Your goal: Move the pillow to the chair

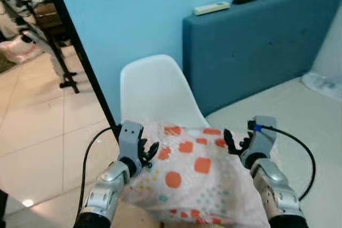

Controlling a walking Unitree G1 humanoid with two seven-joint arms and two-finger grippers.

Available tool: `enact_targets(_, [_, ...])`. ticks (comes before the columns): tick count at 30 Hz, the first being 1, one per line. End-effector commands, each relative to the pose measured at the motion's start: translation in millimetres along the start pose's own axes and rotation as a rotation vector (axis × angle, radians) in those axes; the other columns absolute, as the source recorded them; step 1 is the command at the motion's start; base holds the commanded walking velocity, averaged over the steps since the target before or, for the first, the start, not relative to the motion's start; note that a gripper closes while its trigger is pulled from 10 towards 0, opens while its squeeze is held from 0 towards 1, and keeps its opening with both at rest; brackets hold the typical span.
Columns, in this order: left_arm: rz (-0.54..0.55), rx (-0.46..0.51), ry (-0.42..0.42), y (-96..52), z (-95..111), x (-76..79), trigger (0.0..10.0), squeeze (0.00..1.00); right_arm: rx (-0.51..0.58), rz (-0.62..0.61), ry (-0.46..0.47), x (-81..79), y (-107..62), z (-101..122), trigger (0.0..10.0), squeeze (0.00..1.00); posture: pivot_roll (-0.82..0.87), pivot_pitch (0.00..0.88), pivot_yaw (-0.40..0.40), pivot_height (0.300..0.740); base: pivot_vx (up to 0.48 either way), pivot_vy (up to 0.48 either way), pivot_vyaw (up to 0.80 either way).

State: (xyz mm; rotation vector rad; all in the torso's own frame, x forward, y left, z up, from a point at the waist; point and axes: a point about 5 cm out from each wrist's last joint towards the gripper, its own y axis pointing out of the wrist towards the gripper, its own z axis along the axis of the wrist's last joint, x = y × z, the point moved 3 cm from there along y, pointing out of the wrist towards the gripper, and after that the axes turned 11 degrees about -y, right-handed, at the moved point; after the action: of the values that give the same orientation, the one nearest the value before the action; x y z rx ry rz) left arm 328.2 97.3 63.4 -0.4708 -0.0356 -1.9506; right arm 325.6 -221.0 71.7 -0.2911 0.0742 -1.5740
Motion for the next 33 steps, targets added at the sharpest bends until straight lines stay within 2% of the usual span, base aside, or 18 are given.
enact_targets(1, [0.07,-0.047,-0.014,-10.5,-17.1,-18.5,10.0,0.0,-0.055,0.058,-0.028,-20.1,-6.7,-21.3,10.0,0.0,-0.12,0.058,0.061,0.738,-0.311,0.0,0.0])
enact_targets(4, [0.085,-0.061,-0.017,-15.6,-24.0,-22.6,10.0,0.0,-0.077,0.087,-0.044,-28.8,-15.4,-32.4,10.0,0.0,-0.12,0.063,0.061,0.738,-0.311,0.0,0.0])
enact_targets(7, [0.091,-0.066,-0.018,-17.9,-26.3,-24.1,10.0,0.0,-0.084,0.092,-0.05,-30.6,-18.7,-36.2,10.0,0.0,-0.12,0.066,0.059,0.738,-0.311,0.0,0.0])
enact_targets(8, [0.104,-0.077,-0.022,-22.8,-31.1,-26.7,10.0,0.0,-0.102,0.104,-0.068,-34.0,-25.6,-44.5,10.0,0.0,-0.12,0.068,0.059,0.738,-0.307,0.0,0.0])
enact_targets(14, [0.123,-0.097,-0.027,-30.1,-40.8,-30.5,10.0,0.0,-0.121,0.103,-0.073,-34.6,-31.7,-52.7,10.0,0.0,-0.12,0.073,0.06,0.738,-0.301,0.0,0.0])
enact_targets(18, [0.165,-0.101,-0.024,-36.1,-48.1,-35.5,10.0,0.0,-0.136,0.101,-0.079,-34.6,-34.1,-55.8,10.0,0.0,-0.13,0.075,0.061,0.738,0.0,0.0,-0.75])
enact_targets(23, [0.196,-0.118,-0.067,-41.5,-57.9,-36.3,10.0,0.0,-0.159,0.094,-0.067,-34.8,-36.3,-59.5,10.0,0.0,-0.13,0.076,0.062,0.738,0.0,0.0,-0.79])
enact_targets(24, [0.209,-0.146,-0.074,-48.9,-67.8,-36.2,10.0,0.0,-0.168,0.073,-0.065,-34.5,-39.5,-62.5,10.0,0.0,-0.13,0.076,0.062,0.738,0.0,0.0,-0.79])
enact_targets(25, [0.209,-0.146,-0.074,-48.9,-67.8,-36.2,10.0,0.0,-0.168,0.073,-0.065,-34.5,-39.5,-62.5,10.0,0.0,-0.13,0.076,0.062,0.738,0.0,0.0,-0.79])
enact_targets(29, [0.216,-0.17,-0.114,-68.7,-82.5,-32.6,10.0,0.0,-0.189,0.04,-0.046,-30.5,-52.4,-72.1,10.0,0.0,-0.13,0.086,0.059,0.738,0.0,0.0,-0.79])
enact_targets(33, [0.228,-0.161,-0.132,-74.2,-83.3,-32.9,10.0,0.0,-0.21,0.022,-0.047,-25.4,-60.7,-79.8,10.0,0.0,-0.12,0.085,0.057,0.738,0.0,0.0,-0.79])
